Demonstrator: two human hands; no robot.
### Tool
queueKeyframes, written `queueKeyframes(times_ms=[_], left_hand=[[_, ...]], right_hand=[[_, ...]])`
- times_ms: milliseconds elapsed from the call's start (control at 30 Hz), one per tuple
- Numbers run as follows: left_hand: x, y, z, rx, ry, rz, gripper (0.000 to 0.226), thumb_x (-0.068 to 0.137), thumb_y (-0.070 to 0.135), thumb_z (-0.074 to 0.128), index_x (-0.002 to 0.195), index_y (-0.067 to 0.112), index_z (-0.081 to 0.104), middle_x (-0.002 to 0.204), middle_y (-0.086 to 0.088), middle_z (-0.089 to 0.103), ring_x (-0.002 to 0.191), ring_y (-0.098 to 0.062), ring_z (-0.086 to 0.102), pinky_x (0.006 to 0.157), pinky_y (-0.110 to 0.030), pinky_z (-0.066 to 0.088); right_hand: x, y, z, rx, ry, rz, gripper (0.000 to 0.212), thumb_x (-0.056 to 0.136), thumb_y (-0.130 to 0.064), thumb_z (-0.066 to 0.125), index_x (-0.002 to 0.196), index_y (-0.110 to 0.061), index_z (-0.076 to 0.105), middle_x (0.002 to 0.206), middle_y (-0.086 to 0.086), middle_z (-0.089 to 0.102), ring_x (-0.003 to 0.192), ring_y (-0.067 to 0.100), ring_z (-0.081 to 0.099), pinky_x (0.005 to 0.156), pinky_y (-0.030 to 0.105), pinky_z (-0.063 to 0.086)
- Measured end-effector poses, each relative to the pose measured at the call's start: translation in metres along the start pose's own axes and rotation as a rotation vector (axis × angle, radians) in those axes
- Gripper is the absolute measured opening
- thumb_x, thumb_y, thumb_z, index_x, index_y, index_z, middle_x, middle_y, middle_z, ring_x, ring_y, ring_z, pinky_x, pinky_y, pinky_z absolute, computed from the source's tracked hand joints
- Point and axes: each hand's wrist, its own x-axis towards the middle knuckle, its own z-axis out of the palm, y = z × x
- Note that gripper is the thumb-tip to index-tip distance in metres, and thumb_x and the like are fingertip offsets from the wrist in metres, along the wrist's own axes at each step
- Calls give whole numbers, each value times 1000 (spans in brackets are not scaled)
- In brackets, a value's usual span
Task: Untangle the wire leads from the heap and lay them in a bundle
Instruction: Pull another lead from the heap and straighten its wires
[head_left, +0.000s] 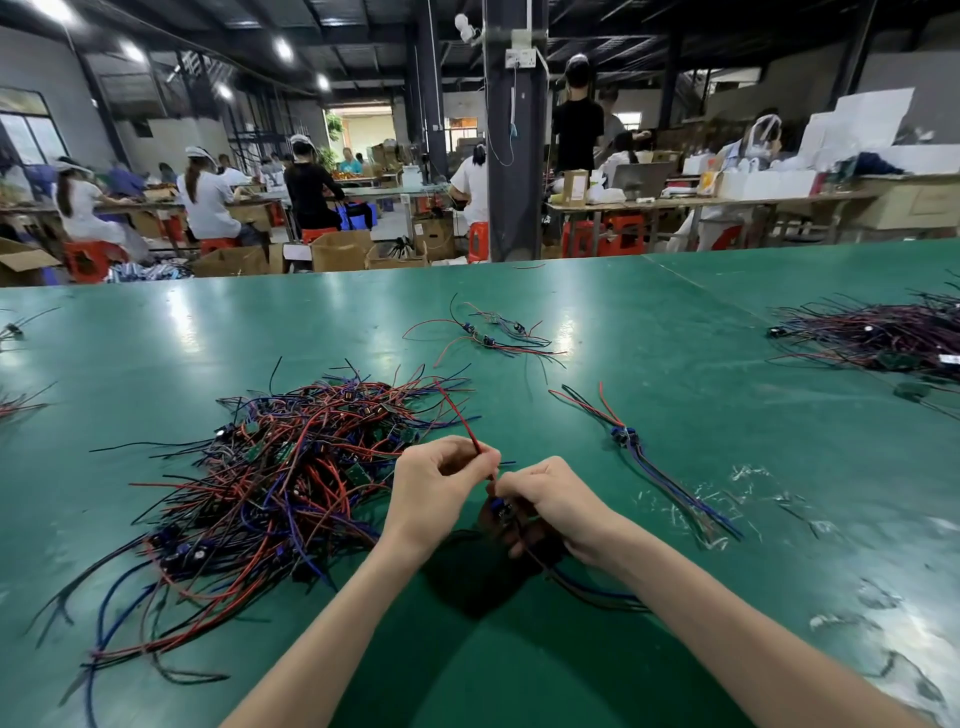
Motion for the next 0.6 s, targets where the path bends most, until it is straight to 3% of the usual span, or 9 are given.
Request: queueKeyframes(times_ms=[167, 333, 600], left_hand=[[3, -3, -5, -78, 43, -110, 22, 83, 21, 72, 62, 11, 72, 61, -5, 68, 54, -6, 51, 58, -19, 42], [3, -1, -4, -102, 39, -157, 18, 79, 20, 75, 61, 18, 72, 59, -1, 64, 57, -9, 49, 59, -25, 44], [4, 6, -6, -356, 112, -363, 21, 74, 28, 75, 66, 8, 70, 55, 5, 61, 49, -4, 44, 57, -19, 44]], right_hand=[[0, 3, 3, -37, 12, -52, 21, 86, -5, 55, 67, 2, 61, 52, 11, 61, 37, 18, 52, 40, 24, 48], [-1, 3, 2, -84, 34, -57, 20, 85, -9, 56, 71, 2, 65, 57, 13, 62, 39, 20, 53, 42, 25, 47], [-1, 3, 2, -154, 36, -81, 23, 85, -10, 57, 65, -4, 64, 51, 10, 60, 36, 18, 53, 36, 18, 41]])
